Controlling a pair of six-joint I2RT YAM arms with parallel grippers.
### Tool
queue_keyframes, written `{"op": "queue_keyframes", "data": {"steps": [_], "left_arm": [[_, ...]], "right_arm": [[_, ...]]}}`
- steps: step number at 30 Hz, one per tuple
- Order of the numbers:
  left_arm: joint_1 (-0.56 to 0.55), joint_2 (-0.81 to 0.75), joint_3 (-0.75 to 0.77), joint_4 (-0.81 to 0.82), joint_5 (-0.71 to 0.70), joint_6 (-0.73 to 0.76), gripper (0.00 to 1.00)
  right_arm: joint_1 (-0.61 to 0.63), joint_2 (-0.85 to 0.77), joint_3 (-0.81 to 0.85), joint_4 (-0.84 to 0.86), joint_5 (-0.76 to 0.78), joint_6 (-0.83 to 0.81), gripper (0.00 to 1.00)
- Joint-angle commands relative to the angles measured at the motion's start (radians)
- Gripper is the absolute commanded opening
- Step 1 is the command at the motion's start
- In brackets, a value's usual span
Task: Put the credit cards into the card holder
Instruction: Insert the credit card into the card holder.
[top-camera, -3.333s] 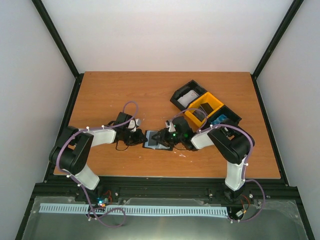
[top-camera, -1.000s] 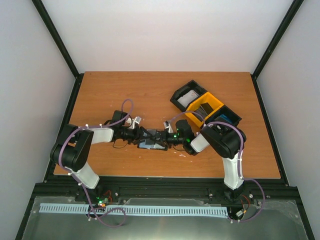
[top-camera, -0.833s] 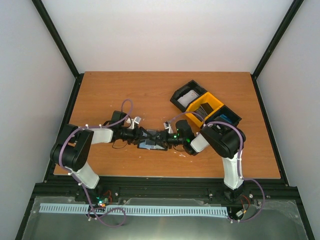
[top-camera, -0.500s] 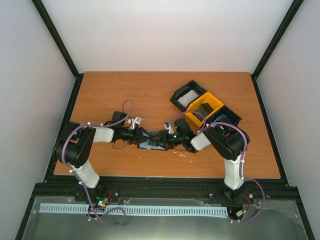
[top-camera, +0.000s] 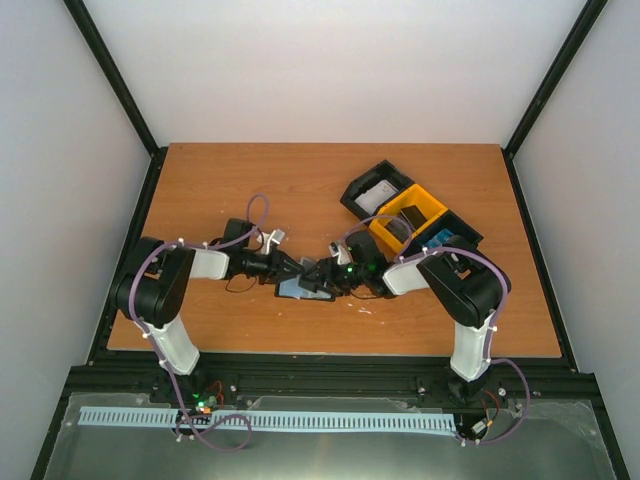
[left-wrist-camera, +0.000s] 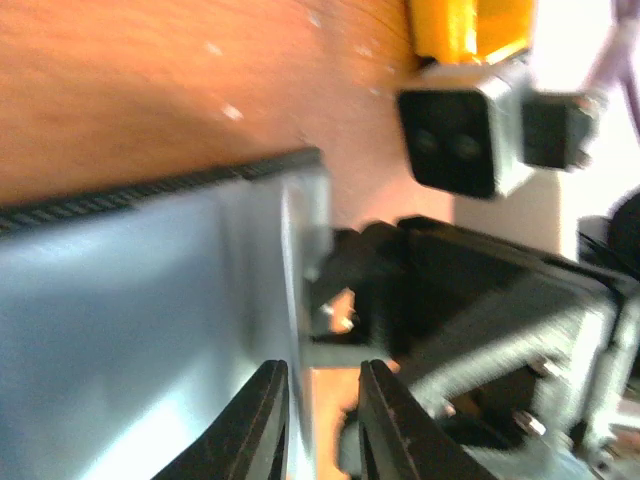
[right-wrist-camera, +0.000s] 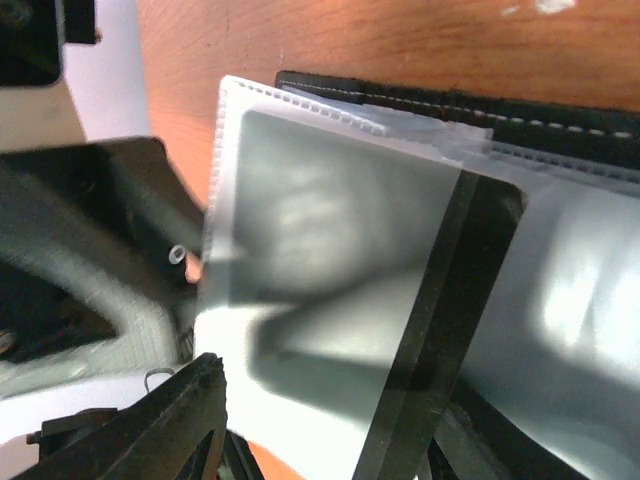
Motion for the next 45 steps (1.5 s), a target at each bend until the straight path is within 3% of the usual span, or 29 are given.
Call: {"op": "queue_keyframes", "data": {"steps": [1,21,27,35,42,45], "left_arm": [[-0.004,0.049,0.030,-0.054,-0.063,0.061,0.20],[-0.004,0.067,0.046,-0.077,-0.026,0.105,0.17],[-0.004,0.059,0.042,-0.066,-0.022,0.098,0.13],[-0.004,0.036,0.018,-0.034,0.003,0.082,0.21],[-0.004,0.041,0.006,-0.028,0.017,0.100,0.21],[-0.004,0.039,0.004,-0.028,0.009,0.102,0.15]], "right_arm": [[0.002,-0.023,0.026,-0.071,0.014,-0.052,0.52],[0.006,0.043,0.094,-0.043,-0.061,-0.045,0.54],[0.011,0.043,0.084,-0.024,-0.069,-0.017,0.56],[0.022,0.048,0.070,0.036,-0.072,0.095,0.57],[0.031,0.057,0.083,0.037,-0.085,0.142,0.57],[0.032,0.064,0.082,0.043,-0.088,0.170,0.58]]}}
